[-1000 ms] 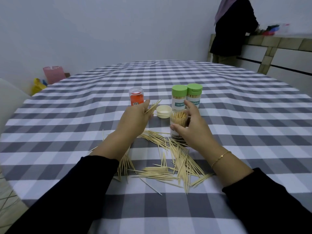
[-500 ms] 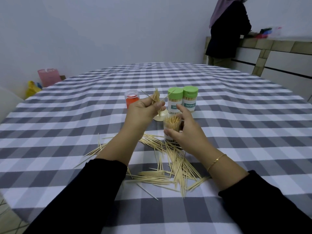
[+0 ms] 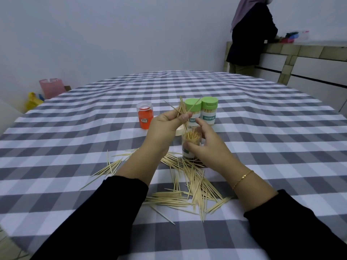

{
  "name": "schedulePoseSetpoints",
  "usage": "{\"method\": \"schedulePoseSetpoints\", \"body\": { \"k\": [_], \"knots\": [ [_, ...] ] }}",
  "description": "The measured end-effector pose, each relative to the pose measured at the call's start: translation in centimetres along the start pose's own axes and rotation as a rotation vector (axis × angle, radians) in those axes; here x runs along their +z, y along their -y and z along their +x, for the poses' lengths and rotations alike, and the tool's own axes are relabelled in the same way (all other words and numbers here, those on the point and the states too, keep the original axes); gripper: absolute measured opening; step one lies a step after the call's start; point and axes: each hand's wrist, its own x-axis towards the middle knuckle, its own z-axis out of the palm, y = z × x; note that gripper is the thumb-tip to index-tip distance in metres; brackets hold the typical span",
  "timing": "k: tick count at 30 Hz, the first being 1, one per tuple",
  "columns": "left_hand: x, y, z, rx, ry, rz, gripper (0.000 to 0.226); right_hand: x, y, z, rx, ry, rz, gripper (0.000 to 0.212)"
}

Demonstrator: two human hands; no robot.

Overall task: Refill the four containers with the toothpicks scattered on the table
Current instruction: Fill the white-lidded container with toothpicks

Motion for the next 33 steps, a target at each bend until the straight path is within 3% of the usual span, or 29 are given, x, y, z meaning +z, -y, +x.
{"method": "schedulePoseSetpoints", "body": {
  "k": [7,18,25,29,33],
  "knots": [
    [0.1,1.8,-0.6,-0.018,0.048,0.081,0.019,-0.1,0.6,-0.1,-0.069,-0.106,0.268,0.047],
    [0.6,2.5,-0.6,0.092,0.055,0.331,0.026,0.3,0.4,0.1,-0.103,-0.234,0.343,0.036],
    [0.6,2.3,-0.8,0.088,0.025,0.437,0.015,0.2,-0.1,0.5,-0.059,-0.272,0.37,0.028],
    [0.6,1.9,-0.9,0.102,-0.016,0.6,0.009,0.0,-0.3,0.7,-0.008,-0.269,0.392,0.023],
    [0.4,1.7,-0.7,0.158,-0.068,0.862,0.017,0.0,-0.3,0.6,0.029,-0.255,0.401,0.025]
  ]
}}
